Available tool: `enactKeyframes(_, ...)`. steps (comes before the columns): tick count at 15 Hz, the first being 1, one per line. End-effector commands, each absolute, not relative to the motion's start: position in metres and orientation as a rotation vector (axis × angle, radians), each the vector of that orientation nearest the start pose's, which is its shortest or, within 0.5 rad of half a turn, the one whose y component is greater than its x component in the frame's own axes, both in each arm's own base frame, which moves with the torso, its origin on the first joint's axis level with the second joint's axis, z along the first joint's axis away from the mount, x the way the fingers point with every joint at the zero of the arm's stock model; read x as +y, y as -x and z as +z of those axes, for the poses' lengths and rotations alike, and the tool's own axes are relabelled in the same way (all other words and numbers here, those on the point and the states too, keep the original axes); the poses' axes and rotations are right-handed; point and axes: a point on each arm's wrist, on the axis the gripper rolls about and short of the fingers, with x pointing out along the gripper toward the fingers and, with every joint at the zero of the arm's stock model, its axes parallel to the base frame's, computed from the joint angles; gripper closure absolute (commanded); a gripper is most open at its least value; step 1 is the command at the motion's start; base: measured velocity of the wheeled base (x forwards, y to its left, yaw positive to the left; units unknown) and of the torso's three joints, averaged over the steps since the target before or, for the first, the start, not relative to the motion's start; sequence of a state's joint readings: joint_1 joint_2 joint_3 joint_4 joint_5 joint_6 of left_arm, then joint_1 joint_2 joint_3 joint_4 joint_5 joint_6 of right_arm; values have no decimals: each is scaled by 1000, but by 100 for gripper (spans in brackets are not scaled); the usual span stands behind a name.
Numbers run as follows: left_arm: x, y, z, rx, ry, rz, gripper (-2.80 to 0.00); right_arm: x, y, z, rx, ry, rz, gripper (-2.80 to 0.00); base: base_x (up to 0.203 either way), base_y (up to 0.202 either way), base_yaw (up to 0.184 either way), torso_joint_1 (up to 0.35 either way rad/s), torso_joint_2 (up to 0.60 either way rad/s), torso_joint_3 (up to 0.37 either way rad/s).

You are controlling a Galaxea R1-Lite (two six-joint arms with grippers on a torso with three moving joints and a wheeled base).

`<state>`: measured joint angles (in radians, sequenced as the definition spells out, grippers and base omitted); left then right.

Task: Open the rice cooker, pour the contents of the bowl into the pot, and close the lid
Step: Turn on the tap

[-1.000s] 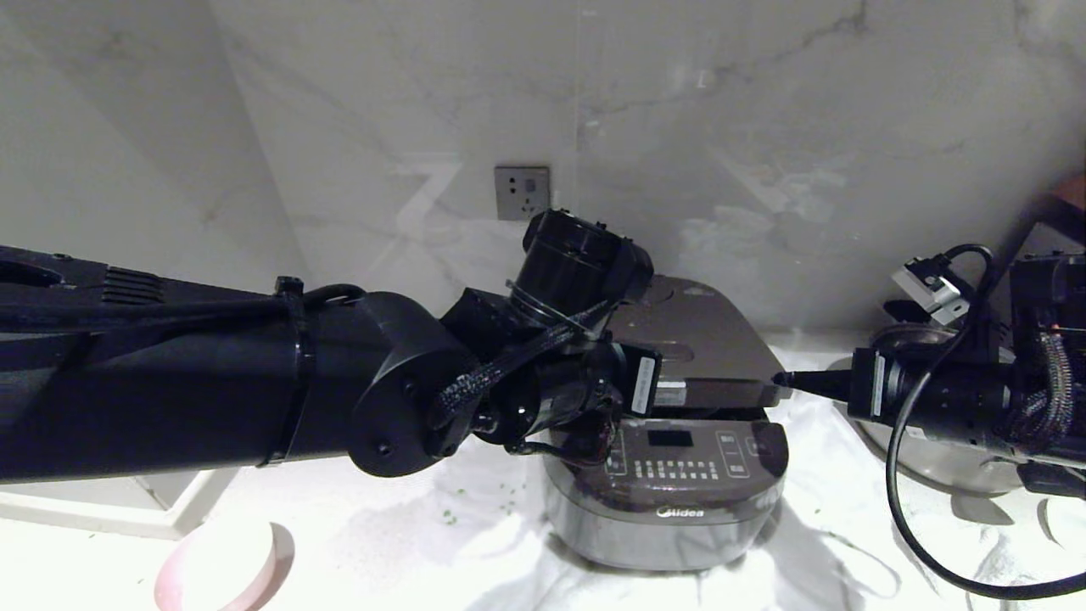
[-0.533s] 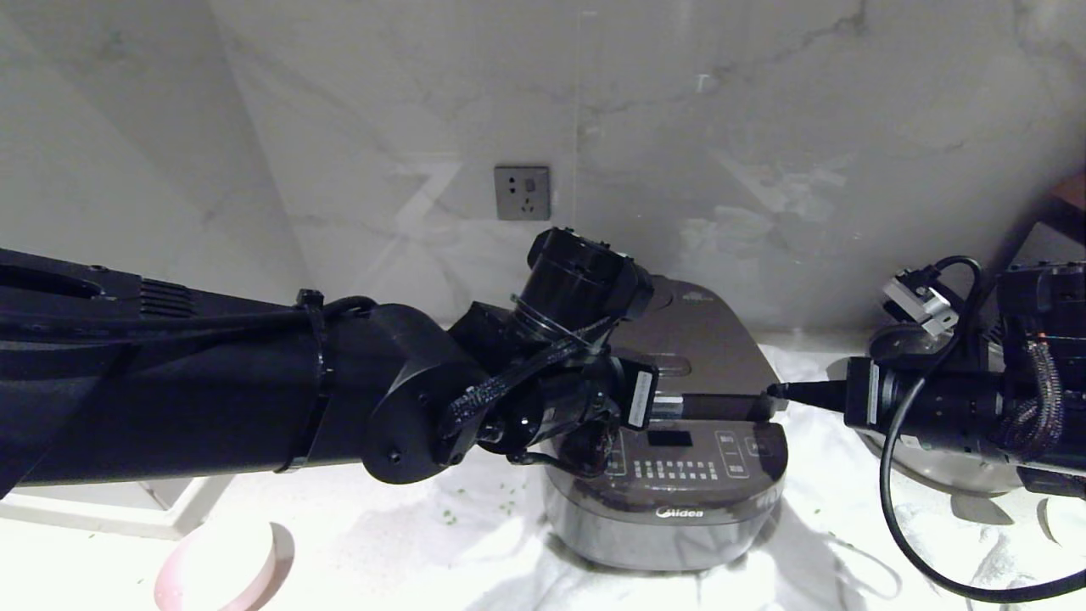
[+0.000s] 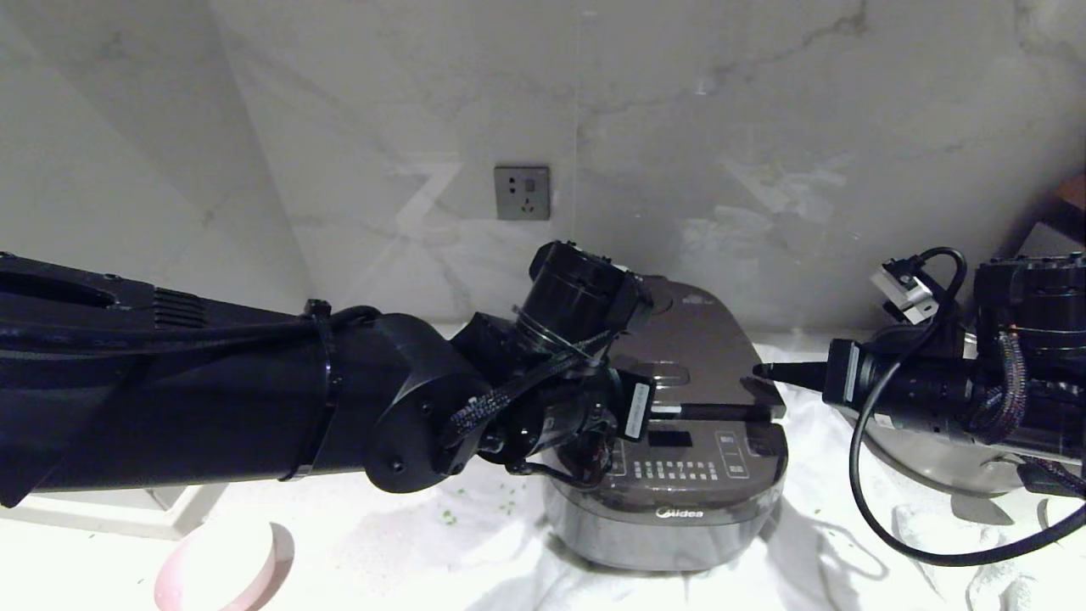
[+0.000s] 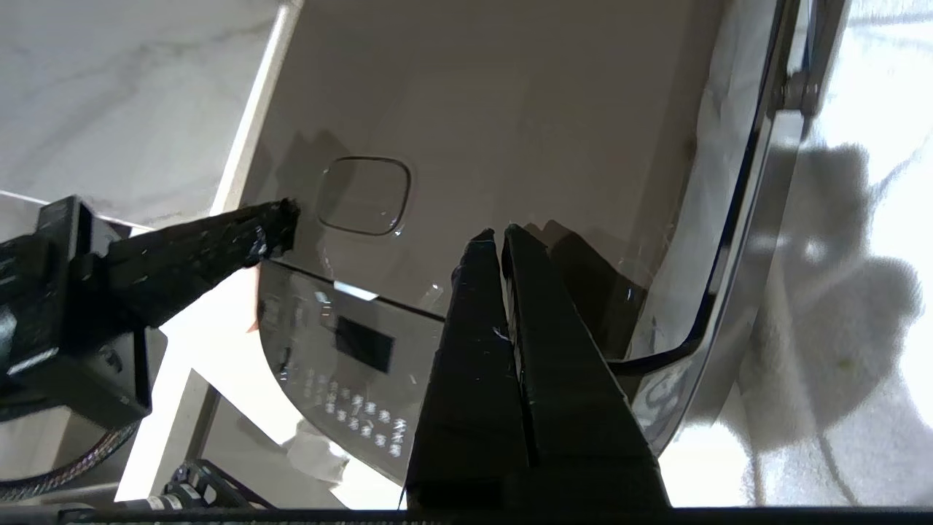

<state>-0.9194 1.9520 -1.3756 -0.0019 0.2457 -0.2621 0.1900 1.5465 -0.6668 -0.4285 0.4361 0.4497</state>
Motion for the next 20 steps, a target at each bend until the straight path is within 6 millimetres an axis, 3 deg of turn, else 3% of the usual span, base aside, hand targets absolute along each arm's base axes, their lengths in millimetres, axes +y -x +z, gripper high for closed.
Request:
enactKeyframes(1,-303,-238,186,581,-83,-579,0,58,-251,158,630,-492,498,0,0,0,0,0,0,0)
enactKeyframes(20,-311,-236,163,637,-120,-587,0,59,-252,128,704,-530,526,0,0,0,0,0,0,0)
